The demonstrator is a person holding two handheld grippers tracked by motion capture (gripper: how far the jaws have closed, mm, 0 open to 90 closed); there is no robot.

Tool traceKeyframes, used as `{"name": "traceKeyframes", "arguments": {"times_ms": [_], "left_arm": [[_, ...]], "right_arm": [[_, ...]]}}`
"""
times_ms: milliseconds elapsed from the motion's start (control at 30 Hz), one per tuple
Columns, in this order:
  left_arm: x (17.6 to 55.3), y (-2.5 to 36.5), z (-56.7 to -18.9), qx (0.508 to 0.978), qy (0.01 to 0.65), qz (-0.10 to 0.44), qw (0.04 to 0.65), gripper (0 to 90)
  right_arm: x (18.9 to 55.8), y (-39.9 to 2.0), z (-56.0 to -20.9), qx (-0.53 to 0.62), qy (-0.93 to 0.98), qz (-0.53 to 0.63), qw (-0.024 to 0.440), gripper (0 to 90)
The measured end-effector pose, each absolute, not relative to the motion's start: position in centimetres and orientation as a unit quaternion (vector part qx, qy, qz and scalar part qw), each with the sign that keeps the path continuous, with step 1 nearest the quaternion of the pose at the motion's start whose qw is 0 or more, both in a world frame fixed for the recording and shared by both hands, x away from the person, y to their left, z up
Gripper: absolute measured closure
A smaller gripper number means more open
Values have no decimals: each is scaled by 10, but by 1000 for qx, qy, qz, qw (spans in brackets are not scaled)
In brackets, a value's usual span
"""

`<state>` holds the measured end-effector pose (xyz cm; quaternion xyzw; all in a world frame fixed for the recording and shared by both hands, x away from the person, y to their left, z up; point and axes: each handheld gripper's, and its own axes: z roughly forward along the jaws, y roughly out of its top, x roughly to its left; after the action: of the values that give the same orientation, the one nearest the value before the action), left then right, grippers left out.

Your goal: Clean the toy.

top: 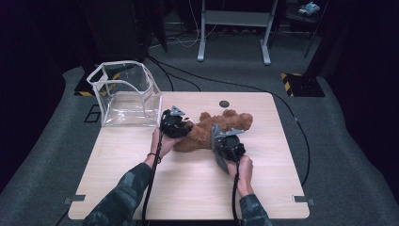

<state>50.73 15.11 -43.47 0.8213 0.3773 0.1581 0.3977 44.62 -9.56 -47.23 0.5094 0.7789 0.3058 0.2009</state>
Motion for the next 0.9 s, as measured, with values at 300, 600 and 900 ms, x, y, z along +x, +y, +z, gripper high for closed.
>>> {"name": "traceKeyframes", "arguments": {"times_ms": [300,600,900], "left_arm": [[508,150,-436,819,379,157,401,667],[509,151,-436,821,376,156,401,668],[509,151,-436,820,375,152,405,668]], "right_arm": [[439,-112,-472,527,762,311,210,714],[432,-27,-471,435,815,339,176,713],[446,-79,-481,493,787,321,186,714]]}}
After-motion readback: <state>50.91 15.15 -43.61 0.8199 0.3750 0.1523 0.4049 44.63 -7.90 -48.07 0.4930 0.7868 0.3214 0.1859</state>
